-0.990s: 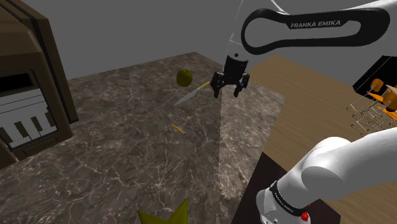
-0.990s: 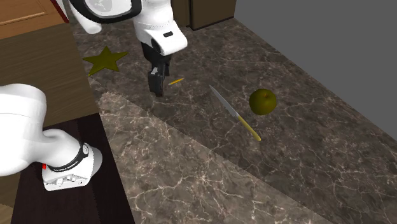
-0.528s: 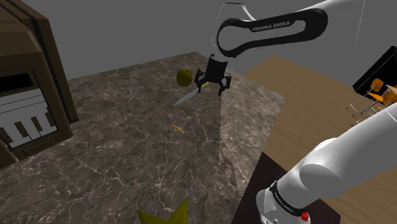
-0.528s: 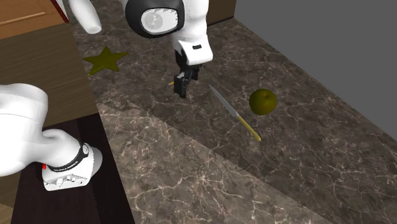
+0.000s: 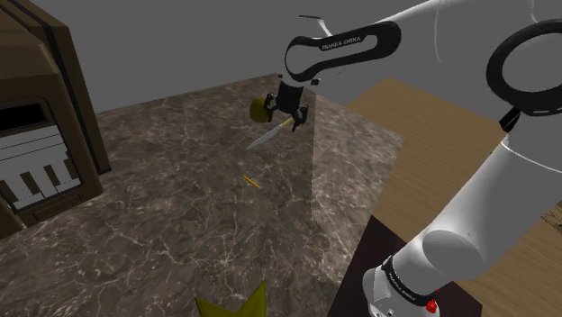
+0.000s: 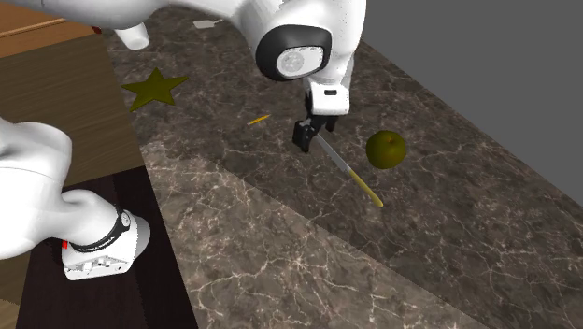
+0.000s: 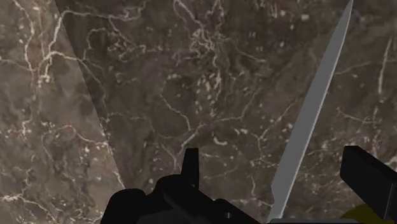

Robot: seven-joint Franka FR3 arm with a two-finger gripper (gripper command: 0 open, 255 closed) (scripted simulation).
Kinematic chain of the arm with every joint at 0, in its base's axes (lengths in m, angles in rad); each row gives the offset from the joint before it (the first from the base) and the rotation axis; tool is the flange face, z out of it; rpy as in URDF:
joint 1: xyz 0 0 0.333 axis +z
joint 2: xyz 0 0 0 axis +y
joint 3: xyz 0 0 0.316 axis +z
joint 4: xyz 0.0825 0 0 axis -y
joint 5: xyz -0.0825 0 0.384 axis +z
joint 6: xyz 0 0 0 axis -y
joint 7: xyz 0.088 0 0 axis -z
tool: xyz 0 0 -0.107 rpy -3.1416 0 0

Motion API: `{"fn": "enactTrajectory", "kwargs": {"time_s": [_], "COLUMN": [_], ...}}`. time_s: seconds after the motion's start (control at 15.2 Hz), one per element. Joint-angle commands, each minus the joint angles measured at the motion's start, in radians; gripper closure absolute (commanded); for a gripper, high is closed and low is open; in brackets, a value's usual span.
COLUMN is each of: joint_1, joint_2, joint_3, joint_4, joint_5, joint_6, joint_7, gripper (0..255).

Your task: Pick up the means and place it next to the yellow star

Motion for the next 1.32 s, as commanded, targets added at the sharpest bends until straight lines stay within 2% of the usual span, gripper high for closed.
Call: {"fn": "enactTrajectory", "kwargs": {"time_s": [0.0,0.26,0.79,1.25], "joint_1": [-0.003,-0.009,-0.007,-0.007], "joint_2": [0.070,0.187,0.236,0.236], "joint_3": [-0.013,-0.050,-0.054,-0.054], "joint_4": [0.054,0.167,0.130,0.130], "joint_5": [-0.010,-0.017,-0.024,-0.025], "joint_6": [0.024,0.044,0.129,0.129], "joint_7": [0.083,0.212,0.216,0.216], "gripper": [0,0,0,0]}}
